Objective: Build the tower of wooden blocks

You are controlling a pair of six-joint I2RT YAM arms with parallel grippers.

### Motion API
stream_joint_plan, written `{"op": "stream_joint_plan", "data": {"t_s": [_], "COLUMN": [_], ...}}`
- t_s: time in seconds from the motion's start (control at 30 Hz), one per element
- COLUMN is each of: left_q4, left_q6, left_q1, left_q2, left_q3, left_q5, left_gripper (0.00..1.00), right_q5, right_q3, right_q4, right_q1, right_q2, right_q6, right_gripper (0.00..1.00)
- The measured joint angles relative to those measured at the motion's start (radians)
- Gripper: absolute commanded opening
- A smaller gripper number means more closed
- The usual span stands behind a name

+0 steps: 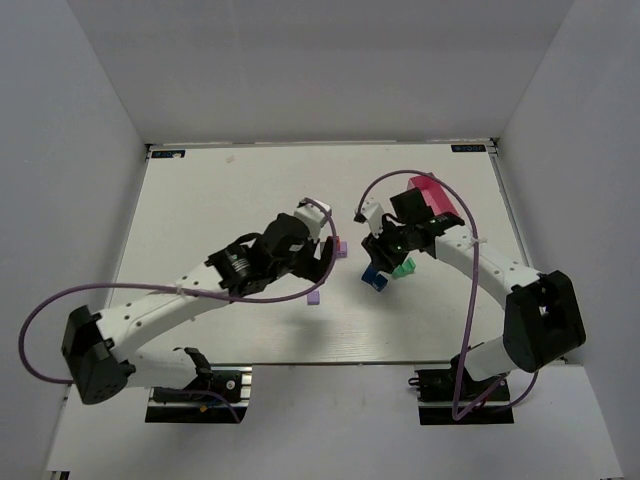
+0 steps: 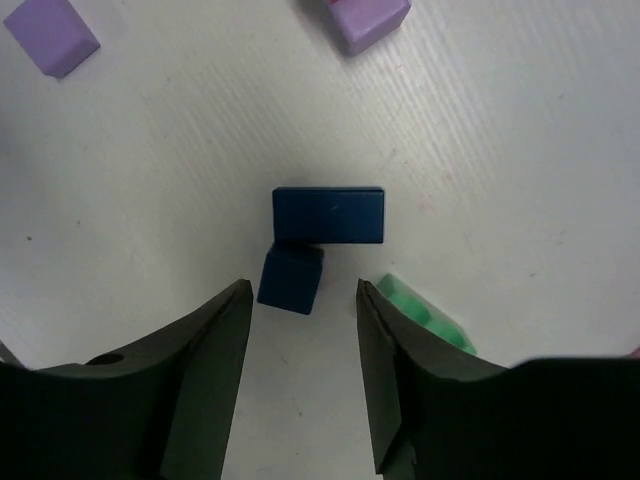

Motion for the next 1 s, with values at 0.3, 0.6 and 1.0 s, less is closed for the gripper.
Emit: {"op": "stream_joint_plan", "data": {"t_s": [0.3, 0.6, 1.0], "left_q4": [0.089, 0.074, 0.084], "left_q6": [0.113, 0.125, 0.131], "left_q1": [0.011, 0.011, 0.011], "left_q2": [-0.067, -0.059, -0.111], "left_q3": [-0.098, -0.108, -0.127], "left_q5": [-0.071, -0.071, -0.067], "left_gripper": [0.93, 0.90, 0.89], "right_q5": [0.078, 0.154, 0.183], "right_q3": [-0.051, -0.075, -0.076], "right_q4": [0.017, 0.043, 0.041], "right_q1": [0.055, 0.074, 0.091], "right_q2": [0.005, 0.061, 0.109], "right_q6": [0.047, 0.068, 0.088], "right_gripper": [0.66, 0.61, 0.61]}}
